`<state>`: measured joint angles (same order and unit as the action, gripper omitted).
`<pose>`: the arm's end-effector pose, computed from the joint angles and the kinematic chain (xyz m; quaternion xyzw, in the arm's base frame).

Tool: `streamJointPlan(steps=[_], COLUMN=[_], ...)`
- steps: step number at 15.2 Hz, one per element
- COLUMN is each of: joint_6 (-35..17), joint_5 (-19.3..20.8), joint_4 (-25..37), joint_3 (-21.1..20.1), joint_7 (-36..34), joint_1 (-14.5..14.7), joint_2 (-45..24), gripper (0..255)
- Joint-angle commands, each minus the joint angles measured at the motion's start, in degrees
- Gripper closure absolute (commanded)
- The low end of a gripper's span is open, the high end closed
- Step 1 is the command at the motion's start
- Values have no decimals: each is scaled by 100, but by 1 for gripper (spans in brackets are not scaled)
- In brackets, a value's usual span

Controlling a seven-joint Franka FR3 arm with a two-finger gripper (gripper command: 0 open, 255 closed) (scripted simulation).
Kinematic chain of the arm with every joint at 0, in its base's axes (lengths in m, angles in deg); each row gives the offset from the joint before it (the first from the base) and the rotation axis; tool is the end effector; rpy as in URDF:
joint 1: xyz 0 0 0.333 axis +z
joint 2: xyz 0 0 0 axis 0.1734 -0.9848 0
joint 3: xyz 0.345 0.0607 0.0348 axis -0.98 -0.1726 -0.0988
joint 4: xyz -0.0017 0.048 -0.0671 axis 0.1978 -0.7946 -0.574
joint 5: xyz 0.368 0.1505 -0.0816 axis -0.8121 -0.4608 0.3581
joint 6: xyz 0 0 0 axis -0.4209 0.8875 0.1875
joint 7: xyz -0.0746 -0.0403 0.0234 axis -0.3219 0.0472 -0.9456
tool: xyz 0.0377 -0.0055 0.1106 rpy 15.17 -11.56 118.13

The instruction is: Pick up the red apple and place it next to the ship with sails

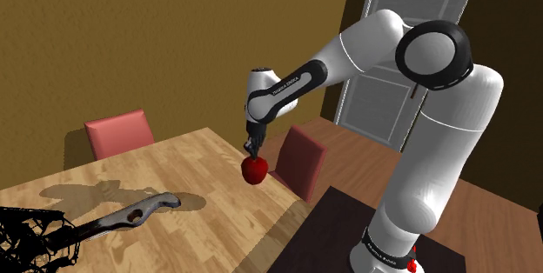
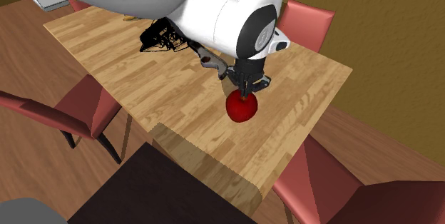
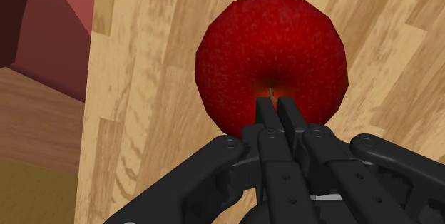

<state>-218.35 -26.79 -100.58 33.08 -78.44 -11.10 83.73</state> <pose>0.5170 0.0094 0.3501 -0.9966 -0.0826 -0.0001 0.0029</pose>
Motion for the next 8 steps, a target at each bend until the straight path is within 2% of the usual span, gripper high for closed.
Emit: streamJointPlan(steps=[1,8], joint_6=[162,706], joint_5=[-5,-15], joint_4=[63,296], joint_3=[8,10], joint_7=[18,23], joint_1=[-8,-9], joint_2=[98,409], gripper=[255,255])
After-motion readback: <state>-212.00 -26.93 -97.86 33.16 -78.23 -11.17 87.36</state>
